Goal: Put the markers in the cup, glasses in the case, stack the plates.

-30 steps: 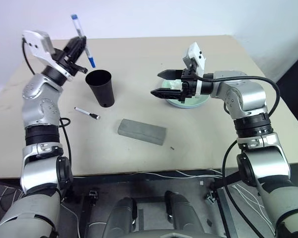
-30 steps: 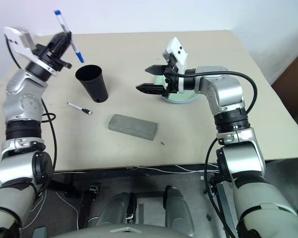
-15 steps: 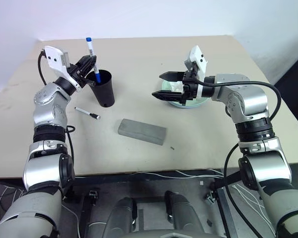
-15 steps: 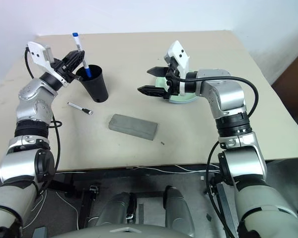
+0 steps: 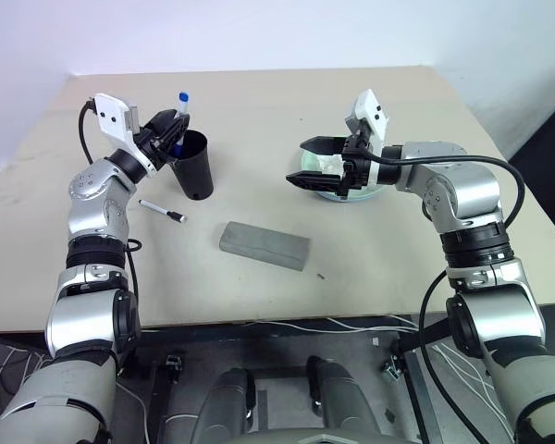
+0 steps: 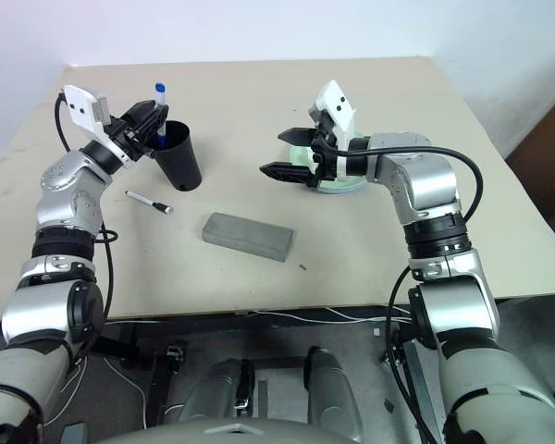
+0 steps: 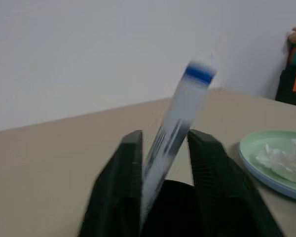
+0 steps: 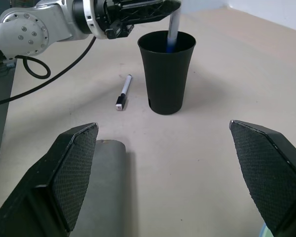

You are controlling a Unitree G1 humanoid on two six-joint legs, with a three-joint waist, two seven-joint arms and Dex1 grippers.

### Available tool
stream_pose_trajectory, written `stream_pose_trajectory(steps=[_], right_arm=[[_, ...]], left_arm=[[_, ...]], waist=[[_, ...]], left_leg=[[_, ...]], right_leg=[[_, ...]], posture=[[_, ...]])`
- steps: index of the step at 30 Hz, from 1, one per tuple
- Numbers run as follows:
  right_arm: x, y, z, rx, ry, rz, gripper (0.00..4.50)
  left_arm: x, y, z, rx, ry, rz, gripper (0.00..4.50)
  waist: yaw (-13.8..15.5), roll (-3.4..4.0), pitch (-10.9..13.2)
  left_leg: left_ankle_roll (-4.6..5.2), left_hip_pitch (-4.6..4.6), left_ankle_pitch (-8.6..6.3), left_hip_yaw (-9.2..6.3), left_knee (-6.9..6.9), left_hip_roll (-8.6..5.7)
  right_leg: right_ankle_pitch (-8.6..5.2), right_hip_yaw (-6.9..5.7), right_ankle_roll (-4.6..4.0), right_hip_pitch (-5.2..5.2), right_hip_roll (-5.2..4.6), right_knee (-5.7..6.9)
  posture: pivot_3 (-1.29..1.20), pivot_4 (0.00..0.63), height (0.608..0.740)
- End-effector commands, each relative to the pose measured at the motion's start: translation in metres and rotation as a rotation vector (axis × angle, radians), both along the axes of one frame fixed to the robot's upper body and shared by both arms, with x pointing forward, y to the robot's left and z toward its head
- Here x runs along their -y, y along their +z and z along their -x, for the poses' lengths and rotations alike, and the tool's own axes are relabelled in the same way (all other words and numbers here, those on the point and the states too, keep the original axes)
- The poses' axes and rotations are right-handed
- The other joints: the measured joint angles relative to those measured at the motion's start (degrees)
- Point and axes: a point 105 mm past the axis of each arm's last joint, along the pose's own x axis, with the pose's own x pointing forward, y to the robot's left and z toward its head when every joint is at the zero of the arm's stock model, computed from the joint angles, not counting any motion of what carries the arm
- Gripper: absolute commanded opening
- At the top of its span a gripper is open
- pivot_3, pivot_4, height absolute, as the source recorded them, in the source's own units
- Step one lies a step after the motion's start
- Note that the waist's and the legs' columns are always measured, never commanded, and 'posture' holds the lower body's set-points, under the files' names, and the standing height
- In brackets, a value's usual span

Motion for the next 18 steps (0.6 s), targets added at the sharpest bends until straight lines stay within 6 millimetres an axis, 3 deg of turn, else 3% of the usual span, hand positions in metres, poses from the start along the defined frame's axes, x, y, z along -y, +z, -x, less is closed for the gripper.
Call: stream_pose_trajectory(steps=[1,5,6,12,18], right_arm=[[0.000,0.017,0.005,0.077,0.013,-0.015,4.50],[0.000,0.016,0.005,0.077,0.011,-0.013,4.50],[0.000,0.016,0.005,0.078,0.012,-0.012,4.50],[-0.001,0.018,0.006,0.081,0.021,-0.018,4.50],[0.001,0.020,0.008,0.076,0.041,-0.034,4.50]], left_arm=[[-0.003,0.011,0.003,0.053,0.008,-0.014,2.92],[-0.002,0.011,0.005,0.057,0.000,-0.011,4.37],[-0.002,0.011,0.006,0.058,-0.001,-0.011,4.47],[-0.012,0.024,0.016,0.099,0.005,-0.070,4.47],[-0.055,0.051,0.062,0.155,0.044,-0.197,4.47]], waist=[[0.00,0.00,0.00],[-0.04,0.00,0.00],[-0.04,0.00,0.00],[-0.03,0.00,0.00],[-0.42,0.00,0.00]], left_leg=[[0.00,0.00,0.00,0.00,0.00,0.00],[0.00,0.00,0.00,0.00,0.00,0.00],[0.00,0.00,0.00,0.00,0.00,0.00],[0.00,0.00,0.00,-0.01,0.00,0.01],[0.00,0.00,0.00,0.05,-0.12,0.10]], right_leg=[[0.00,0.00,0.00,0.00,0.00,0.00],[0.00,0.00,0.00,0.00,0.00,0.00],[0.00,0.00,0.00,0.00,0.00,0.00],[0.00,0.00,0.00,0.00,-0.01,0.00],[0.00,0.07,-0.01,-0.18,0.05,0.04]], posture=[[0.00,0.150,0.733],[0.00,0.150,0.733],[0.00,0.150,0.733],[0.00,0.150,0.733],[0.00,0.150,0.733]])
